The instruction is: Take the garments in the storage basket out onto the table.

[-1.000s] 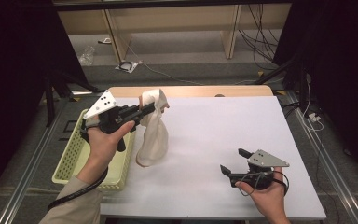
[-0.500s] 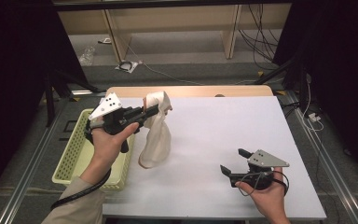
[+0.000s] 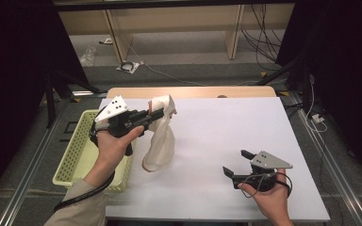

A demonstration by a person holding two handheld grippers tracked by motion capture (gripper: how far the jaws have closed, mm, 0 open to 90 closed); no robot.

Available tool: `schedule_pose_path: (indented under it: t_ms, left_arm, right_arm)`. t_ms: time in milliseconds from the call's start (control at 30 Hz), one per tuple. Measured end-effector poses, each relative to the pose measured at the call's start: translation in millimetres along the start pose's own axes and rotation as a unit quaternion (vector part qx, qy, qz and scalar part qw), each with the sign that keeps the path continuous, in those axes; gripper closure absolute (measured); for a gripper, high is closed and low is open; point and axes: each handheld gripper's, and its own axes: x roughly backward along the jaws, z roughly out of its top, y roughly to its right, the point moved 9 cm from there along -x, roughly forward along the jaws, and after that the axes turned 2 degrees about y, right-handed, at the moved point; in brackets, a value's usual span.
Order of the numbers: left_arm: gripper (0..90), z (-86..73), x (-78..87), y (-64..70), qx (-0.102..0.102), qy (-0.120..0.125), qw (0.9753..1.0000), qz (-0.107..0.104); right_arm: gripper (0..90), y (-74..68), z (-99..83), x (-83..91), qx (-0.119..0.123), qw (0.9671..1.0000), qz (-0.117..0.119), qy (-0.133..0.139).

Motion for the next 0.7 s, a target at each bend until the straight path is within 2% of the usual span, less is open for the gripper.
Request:
schedule_pose_path:
  t_ms: [700]
  left_arm:
    - [82.4,-16.2,-10.8,4.8,-0.004,-0.025,0.9997,-0.003]
  right_arm:
    - [12.0,-0.3,0.2,-0.5,0.0,1.0,0.001,0.001]
